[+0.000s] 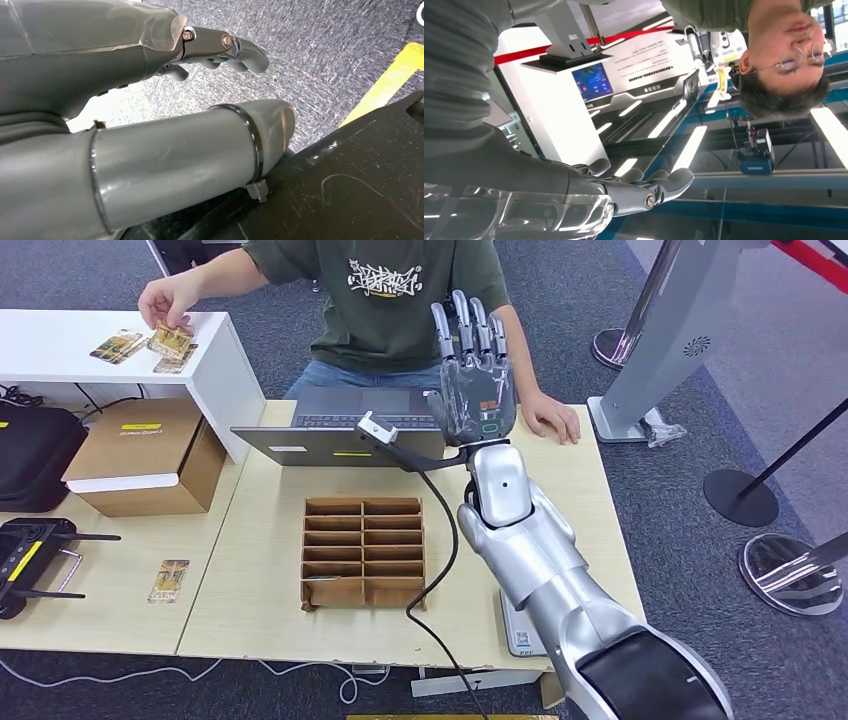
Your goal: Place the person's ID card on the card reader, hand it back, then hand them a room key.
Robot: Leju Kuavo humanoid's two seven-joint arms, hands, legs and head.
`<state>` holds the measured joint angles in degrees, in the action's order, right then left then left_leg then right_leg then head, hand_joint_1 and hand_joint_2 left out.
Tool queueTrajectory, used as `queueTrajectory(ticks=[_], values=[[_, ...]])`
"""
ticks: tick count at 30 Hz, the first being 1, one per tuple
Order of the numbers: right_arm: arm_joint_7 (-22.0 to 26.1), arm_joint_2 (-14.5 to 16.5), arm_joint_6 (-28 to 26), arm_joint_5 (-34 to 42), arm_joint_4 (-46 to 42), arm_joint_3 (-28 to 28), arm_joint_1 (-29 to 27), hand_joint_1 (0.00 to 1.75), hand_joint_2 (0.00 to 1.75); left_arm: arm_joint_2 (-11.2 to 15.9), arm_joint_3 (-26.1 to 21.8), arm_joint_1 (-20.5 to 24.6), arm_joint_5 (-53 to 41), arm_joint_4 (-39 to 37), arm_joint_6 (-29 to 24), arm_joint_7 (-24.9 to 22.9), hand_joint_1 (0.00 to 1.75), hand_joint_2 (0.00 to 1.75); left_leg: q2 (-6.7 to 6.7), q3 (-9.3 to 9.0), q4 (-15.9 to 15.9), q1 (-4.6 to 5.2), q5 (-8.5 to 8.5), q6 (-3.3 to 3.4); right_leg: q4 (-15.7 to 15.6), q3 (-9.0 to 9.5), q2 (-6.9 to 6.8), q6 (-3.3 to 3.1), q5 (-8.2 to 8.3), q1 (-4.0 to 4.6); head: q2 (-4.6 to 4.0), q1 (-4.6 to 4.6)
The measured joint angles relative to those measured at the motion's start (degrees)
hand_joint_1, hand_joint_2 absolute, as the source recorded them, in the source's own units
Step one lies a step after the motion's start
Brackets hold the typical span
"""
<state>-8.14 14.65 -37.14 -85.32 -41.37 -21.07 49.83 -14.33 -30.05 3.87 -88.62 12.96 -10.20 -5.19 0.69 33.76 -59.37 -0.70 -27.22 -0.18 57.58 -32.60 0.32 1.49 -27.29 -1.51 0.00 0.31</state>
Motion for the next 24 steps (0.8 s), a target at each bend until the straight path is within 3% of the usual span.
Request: queueTrajectory(ticks=[10,24], values=[[1.36,-0.65,-0.13,0.86,-8.14,0.58,-2.87,0.0,1.75,0.24,-0.02,-0.23,0.56,0.0,-0.69,-0.2,0.0,0.0,0.0,0.0,0.0,0.0,0.0,0.0,0.0,-0.02,0.0,0.0,-0.01,0.0,0.0,0.0],[0.57,-7.04,1.04,0.25,-36.09,4.29,-25.32,0.0,1.75,0.74,-0.16,-1.46,2.52,0.0,-2.79,-0.25,0.0,0.0,0.02,0.02,0.0,0.01,-0.06,0.01,-0.05,-0.04,-0.02,0.01,-0.03,0.0,0.0,-0.01]])
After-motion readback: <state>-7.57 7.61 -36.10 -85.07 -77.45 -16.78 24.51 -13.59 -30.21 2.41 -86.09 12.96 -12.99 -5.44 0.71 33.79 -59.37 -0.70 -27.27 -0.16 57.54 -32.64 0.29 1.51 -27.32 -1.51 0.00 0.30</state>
